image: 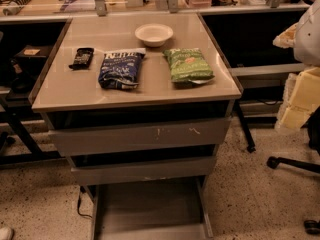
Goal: Place blue chip bag into bottom drawer
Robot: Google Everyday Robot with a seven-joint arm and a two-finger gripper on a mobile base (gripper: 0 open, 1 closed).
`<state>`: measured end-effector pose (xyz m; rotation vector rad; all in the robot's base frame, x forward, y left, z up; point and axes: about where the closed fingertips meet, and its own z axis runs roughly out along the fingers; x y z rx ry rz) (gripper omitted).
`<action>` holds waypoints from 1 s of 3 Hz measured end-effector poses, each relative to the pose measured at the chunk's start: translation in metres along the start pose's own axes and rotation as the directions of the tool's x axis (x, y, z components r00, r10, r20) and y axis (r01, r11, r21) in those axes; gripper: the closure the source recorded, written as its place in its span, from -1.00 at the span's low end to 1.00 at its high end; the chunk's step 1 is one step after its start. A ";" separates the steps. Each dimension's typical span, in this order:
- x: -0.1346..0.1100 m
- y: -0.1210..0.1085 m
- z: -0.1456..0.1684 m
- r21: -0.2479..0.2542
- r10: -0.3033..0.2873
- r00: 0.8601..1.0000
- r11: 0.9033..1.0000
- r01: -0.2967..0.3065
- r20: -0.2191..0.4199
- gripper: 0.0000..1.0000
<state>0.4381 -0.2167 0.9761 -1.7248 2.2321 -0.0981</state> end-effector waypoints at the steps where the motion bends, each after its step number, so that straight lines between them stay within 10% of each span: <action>1: 0.000 0.000 0.000 0.001 0.000 1.000 1.000 0.000 0.000 -1.00; 3: -0.039 -0.041 0.008 -0.019 -0.063 0.998 0.998 0.062 -0.007 -1.00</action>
Offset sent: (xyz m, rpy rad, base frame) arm 0.0476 0.0239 0.0127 -0.0390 0.0195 0.0464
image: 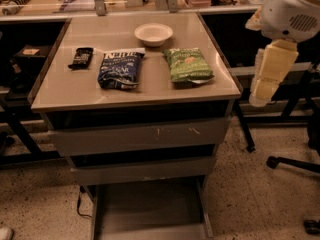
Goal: Place blue chip bag into bottom drawer
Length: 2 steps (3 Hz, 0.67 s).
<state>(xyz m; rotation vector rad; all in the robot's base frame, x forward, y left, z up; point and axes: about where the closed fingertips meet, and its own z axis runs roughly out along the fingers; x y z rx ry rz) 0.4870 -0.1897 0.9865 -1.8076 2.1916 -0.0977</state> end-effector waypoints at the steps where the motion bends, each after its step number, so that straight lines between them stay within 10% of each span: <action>1: -0.027 -0.022 0.010 -0.019 -0.048 0.999 0.999 0.048 0.004 -1.00; 2: -0.033 -0.026 0.009 0.001 -0.052 0.999 0.999 0.052 0.017 -1.00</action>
Offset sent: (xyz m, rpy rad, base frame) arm 0.0250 0.0207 0.0005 -0.0064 0.0112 0.0452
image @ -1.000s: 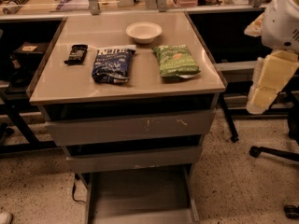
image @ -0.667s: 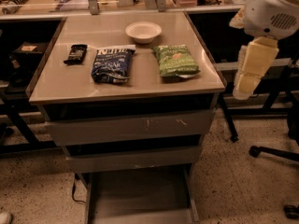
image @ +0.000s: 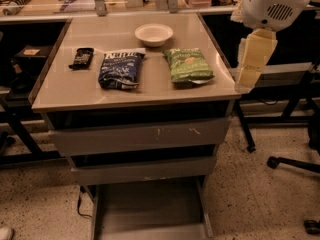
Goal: Place blue chip bag into bottom drawer
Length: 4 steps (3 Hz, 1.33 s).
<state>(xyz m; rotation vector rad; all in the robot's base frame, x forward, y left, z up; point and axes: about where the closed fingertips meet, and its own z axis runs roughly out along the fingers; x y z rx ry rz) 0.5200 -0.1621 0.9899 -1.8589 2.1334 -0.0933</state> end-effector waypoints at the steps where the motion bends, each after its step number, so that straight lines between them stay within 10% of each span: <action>1: -0.007 -0.004 0.002 0.014 0.003 1.000 1.000 -0.003 0.026 -1.00; 3: -0.106 -0.044 0.011 0.043 -0.087 0.983 0.996 0.081 0.159 -1.00; 4: -0.106 -0.044 0.011 0.043 -0.087 0.983 0.996 0.081 0.159 -1.00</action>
Offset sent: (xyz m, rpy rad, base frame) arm 0.0545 0.1042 0.0122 0.1418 -0.0936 0.1298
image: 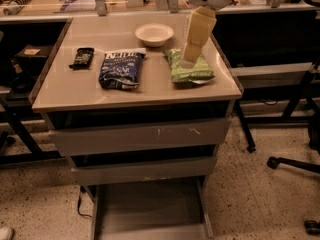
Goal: Place blue chip bag into bottom drawer
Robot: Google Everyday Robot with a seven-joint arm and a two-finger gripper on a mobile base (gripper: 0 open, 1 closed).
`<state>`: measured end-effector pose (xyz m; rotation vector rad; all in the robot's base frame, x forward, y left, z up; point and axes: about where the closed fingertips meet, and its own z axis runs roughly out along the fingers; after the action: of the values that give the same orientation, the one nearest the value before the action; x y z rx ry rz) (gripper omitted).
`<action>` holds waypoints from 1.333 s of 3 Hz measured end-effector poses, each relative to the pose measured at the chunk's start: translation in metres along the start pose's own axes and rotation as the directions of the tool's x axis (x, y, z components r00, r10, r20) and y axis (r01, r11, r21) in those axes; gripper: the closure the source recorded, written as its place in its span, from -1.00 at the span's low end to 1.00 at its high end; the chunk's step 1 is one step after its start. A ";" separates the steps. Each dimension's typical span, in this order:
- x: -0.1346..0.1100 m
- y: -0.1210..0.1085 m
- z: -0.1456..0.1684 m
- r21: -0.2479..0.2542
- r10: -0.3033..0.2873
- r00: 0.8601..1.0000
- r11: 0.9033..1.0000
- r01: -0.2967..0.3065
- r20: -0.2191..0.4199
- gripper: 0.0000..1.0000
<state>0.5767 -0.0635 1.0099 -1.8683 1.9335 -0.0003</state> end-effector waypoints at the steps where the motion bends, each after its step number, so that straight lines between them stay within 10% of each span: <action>1: -0.017 -0.001 0.012 0.020 -0.007 0.999 1.000 0.007 0.044 -1.00; 4: -0.075 -0.033 0.092 -0.031 0.041 0.990 0.999 -0.037 0.134 -1.00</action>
Offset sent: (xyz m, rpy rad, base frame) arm 0.0476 0.0863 -0.0457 0.1583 -0.0069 -0.0139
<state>0.6358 0.0331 0.9607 -1.7992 1.8860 0.1621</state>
